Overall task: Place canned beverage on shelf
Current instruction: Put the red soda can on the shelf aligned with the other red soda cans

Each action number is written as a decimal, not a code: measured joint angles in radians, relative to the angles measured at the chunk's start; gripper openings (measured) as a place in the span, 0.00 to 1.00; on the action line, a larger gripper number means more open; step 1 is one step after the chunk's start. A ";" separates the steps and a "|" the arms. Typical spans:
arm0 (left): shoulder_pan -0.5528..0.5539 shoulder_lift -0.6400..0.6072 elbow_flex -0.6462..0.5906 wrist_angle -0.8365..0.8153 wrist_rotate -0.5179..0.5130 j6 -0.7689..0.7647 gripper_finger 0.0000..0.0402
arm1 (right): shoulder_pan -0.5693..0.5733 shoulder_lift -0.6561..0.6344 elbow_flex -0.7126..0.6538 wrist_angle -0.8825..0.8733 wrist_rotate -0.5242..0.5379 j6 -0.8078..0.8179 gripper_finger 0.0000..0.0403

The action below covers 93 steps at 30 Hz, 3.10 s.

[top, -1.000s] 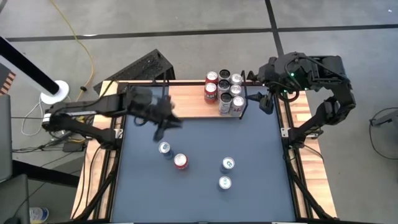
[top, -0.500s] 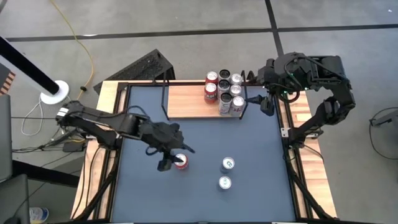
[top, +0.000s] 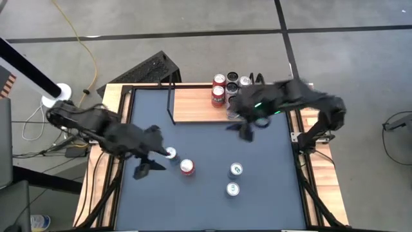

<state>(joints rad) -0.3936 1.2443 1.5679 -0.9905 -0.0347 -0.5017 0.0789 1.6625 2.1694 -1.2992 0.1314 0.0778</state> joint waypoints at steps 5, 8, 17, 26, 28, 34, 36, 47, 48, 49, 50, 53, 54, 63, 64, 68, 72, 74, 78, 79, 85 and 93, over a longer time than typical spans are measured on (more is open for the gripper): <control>-0.106 -0.091 0.000 -0.039 -0.136 -0.034 0.63 | 0.078 0.151 -0.001 0.200 -0.001 0.001 0.79; -0.156 -0.126 -0.001 -0.082 -0.146 -0.041 0.63 | 0.110 0.234 -0.001 0.305 0.001 0.004 0.79; -0.271 -0.142 -0.001 -0.222 -0.214 -0.062 0.63 | 0.173 0.443 -0.001 0.455 0.048 0.067 0.79; -0.383 -0.084 -0.003 -0.250 -0.297 -0.023 0.63 | 0.219 0.518 0.004 0.469 0.055 0.153 0.79; -0.415 -0.083 -0.003 -0.248 -0.354 -0.029 0.63 | 0.226 0.544 0.000 0.447 0.055 0.132 0.79; -0.460 -0.087 -0.003 -0.253 -0.463 -0.072 0.63 | 0.210 0.573 0.002 0.433 0.135 0.116 0.79; -0.463 -0.085 -0.003 -0.253 -0.473 -0.076 0.63 | 0.197 0.577 0.004 0.434 0.135 0.116 0.79; -0.463 -0.089 -0.259 -0.031 -0.519 -0.105 0.61 | 0.167 0.502 0.132 0.251 0.106 0.101 0.79; -0.463 -0.088 -0.300 0.009 -0.517 -0.103 0.61 | 0.165 0.489 0.153 0.256 0.106 0.100 0.79; -0.462 -0.088 -0.339 0.045 -0.513 -0.101 0.61 | 0.163 0.481 0.169 0.263 0.106 0.100 0.79; -0.460 -0.088 -0.377 0.078 -0.512 -0.102 0.61 | 0.162 0.477 0.181 0.264 0.105 0.096 0.79; -0.445 -0.088 -0.468 0.162 -0.510 -0.147 0.61 | 0.161 0.483 0.186 0.262 0.071 0.056 0.79; -0.444 -0.088 -0.491 0.171 -0.511 -0.179 0.61 | 0.163 0.486 0.178 0.258 0.057 0.047 0.79; -0.474 -0.089 -0.632 0.330 -0.512 -0.336 0.61 | 0.163 0.488 0.073 0.338 0.046 0.018 0.79; -0.474 -0.089 -0.641 0.346 -0.512 -0.341 0.61 | 0.166 0.497 0.067 0.359 0.046 0.018 0.79; -0.474 -0.089 -0.670 0.394 -0.519 -0.347 0.61 | 0.178 0.533 0.063 0.371 0.031 0.005 0.79; -0.474 -0.089 -0.677 0.401 -0.520 -0.355 0.61 | 0.185 0.581 0.063 0.387 0.023 0.000 0.79; -0.474 -0.089 -0.677 0.401 -0.525 -0.354 0.61 | 0.188 0.602 0.064 0.400 0.024 0.000 0.79; -0.474 -0.089 -0.677 0.406 -0.529 -0.349 0.61 | 0.189 0.644 0.063 0.388 0.029 0.001 0.79; -0.474 -0.089 -0.677 0.407 -0.531 -0.349 0.61 | 0.190 0.652 0.063 0.382 0.028 0.003 0.79; -0.474 -0.089 -0.678 0.408 -0.531 -0.347 0.61 | 0.182 0.665 0.065 0.386 0.030 0.017 0.79; -0.474 -0.089 -0.678 0.415 -0.530 -0.348 0.61 | 0.167 0.645 0.078 0.382 0.055 0.022 0.79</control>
<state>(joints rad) -0.8680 1.1557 0.8902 -0.5755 -0.5649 -0.8492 0.2459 2.3073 2.2478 -0.9168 0.1866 0.0998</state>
